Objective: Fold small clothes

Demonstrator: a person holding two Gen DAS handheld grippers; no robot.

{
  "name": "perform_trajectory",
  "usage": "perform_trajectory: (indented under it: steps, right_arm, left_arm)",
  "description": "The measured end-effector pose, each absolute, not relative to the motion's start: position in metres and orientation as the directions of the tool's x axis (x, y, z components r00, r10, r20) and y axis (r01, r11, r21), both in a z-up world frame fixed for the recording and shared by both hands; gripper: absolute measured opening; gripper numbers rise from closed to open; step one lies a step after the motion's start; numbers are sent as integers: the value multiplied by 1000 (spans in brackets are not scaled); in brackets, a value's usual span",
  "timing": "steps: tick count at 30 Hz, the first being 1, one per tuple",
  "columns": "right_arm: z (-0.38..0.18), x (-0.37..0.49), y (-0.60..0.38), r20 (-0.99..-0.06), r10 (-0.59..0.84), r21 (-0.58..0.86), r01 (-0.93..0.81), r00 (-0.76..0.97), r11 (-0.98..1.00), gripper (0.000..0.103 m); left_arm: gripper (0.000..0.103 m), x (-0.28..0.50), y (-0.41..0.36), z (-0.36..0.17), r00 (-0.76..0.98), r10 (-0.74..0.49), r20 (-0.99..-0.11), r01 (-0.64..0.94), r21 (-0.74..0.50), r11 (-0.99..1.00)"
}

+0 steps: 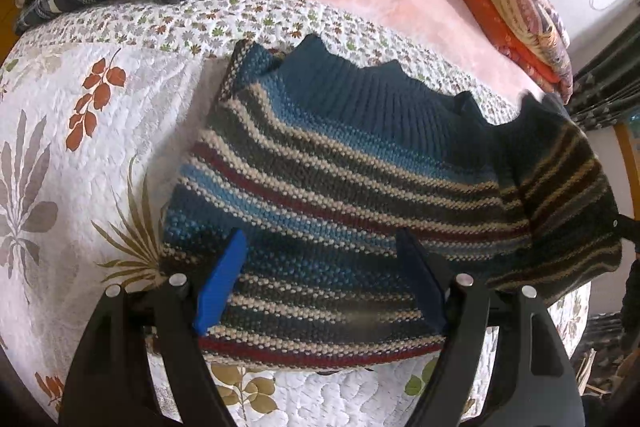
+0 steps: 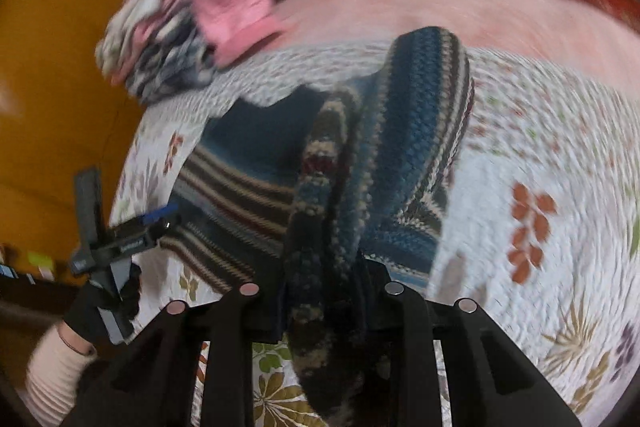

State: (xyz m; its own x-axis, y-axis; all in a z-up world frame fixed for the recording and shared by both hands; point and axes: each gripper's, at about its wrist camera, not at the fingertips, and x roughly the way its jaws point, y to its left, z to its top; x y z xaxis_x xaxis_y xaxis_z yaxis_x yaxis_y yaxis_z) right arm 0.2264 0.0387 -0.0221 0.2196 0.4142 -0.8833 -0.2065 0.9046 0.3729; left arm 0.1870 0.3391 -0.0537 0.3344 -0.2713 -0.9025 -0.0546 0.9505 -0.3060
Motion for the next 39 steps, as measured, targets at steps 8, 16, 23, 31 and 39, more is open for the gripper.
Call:
perform_trajectory:
  steps: [8, 16, 23, 31, 39]
  right_arm:
    - [-57, 217, 123, -950, 279, 213, -362, 141, 907, 25]
    - [-85, 215, 142, -937, 330, 278, -329, 114, 903, 37]
    - [-92, 216, 123, -854, 509, 481, -213, 104, 851, 48]
    - [-46, 204, 69, -729, 662, 648, -135, 175, 749, 48]
    - [-51, 183, -19, -743, 615, 632, -25, 265, 775, 49]
  left_arm:
    - [77, 187, 351, -51, 342, -274, -899, -80, -318, 945]
    - [77, 188, 355, -49, 347, -295, -891, -91, -345, 934]
    - [77, 190, 342, -45, 330, -391, -859, -81, -439, 895]
    - [79, 193, 313, -43, 297, -477, -827, -32, -508, 861]
    - [82, 201, 289, -53, 264, -579, -771, -40, -608, 793]
